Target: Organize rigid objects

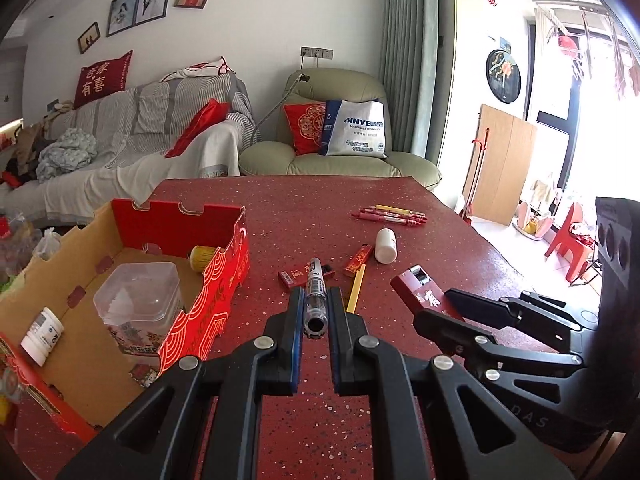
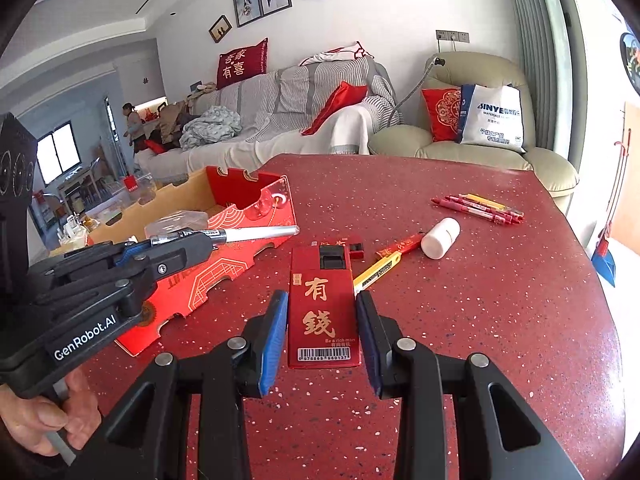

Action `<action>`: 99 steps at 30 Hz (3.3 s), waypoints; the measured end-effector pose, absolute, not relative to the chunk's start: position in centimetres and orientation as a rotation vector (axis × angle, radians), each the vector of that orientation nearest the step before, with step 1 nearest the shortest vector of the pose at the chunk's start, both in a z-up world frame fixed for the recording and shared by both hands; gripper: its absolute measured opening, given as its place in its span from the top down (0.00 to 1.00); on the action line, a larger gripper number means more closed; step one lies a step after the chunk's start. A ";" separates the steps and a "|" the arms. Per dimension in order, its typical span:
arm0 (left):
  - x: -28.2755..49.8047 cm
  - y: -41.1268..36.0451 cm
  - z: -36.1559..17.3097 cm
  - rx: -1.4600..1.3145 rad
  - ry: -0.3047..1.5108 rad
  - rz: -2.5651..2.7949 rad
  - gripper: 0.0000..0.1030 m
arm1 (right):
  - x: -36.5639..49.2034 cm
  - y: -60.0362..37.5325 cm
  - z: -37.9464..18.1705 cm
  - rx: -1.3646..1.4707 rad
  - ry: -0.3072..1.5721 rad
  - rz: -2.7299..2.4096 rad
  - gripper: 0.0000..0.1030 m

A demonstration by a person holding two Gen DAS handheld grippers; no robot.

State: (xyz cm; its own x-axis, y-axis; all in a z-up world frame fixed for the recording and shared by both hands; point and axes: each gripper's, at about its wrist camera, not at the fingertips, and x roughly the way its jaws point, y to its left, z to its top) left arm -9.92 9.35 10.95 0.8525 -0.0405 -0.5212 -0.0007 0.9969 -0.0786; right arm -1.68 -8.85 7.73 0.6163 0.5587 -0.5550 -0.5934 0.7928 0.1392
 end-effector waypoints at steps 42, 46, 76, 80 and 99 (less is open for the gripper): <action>-12.4 29.5 11.3 -0.248 0.614 0.328 0.89 | -1.9 13.3 11.1 -0.190 0.648 0.946 0.65; -12.0 30.5 11.0 -0.253 0.631 0.333 0.89 | -1.4 14.7 10.9 -0.207 0.653 0.954 0.65; -9.4 33.6 8.7 -0.269 0.709 0.359 0.89 | 1.1 18.4 10.4 -0.267 0.681 0.929 0.65; -9.2 33.7 8.5 -0.271 0.716 0.360 0.89 | 1.3 18.5 10.2 -0.263 0.688 0.926 0.65; -10.9 31.9 10.9 -0.255 0.644 0.314 0.39 | 0.6 11.0 13.1 -0.110 0.598 0.865 0.24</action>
